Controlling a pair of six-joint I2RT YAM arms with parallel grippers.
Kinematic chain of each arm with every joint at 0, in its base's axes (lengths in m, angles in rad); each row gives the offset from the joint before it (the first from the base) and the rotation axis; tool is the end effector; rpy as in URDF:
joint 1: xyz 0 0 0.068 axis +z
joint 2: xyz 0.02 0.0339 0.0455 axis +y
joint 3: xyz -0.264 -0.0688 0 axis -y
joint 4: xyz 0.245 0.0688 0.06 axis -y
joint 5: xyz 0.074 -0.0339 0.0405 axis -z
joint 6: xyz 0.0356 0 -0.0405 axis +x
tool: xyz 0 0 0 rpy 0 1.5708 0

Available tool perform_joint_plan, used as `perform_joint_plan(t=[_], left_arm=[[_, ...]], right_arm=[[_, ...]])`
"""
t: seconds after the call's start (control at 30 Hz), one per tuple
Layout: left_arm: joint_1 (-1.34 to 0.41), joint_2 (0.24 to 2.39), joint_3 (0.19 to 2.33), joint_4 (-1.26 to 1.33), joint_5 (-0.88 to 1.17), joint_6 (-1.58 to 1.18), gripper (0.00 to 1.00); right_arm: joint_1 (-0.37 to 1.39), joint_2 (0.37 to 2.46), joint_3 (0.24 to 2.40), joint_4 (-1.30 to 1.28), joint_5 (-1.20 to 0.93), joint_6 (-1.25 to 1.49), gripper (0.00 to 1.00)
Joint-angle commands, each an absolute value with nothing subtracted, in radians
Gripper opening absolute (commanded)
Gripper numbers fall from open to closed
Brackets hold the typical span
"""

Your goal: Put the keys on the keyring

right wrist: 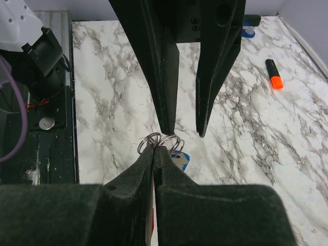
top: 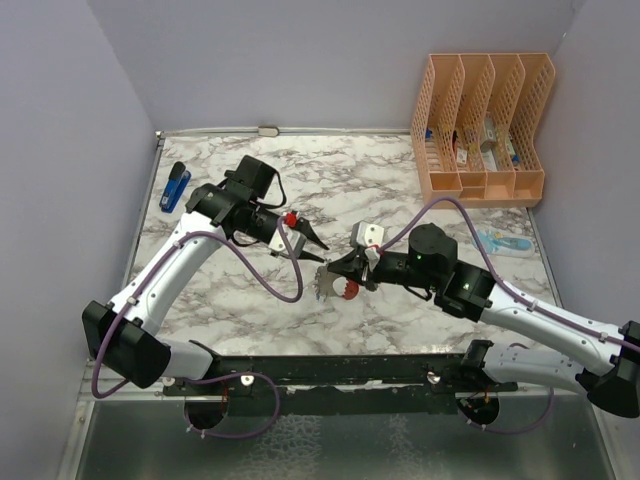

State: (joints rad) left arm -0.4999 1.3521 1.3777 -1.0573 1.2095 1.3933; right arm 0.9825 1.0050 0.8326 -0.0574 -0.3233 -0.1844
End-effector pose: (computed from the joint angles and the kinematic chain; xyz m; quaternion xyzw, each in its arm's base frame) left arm 0.2039 -0.1493 0.3632 0.7319 0.3406 -0.3996 0.4343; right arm 0.1210 0.2018 0.3289 -0.5095 0.5903 0.3545 0.5161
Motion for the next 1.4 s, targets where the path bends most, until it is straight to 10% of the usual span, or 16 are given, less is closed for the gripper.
perform_joint_plan(t=[0.0,1.0,1.37], left_arm=[[-0.503,1.343,1.359,-1.123,1.269,1.465,0.29],[-0.506,1.344,1.321,-1.146,1.288,1.498,0.00],[-0.506,1.333,1.350,-1.112,1.266,1.400,0.00]], right_arm=[[0.985,1.008,0.871,-0.032,-0.341,-0.181,0.01],[0.985,1.020,0.885,-0.051,-0.330,-0.174,0.02],[0.984,0.870,0.797,-0.034,-0.178,-0.120,0.49]])
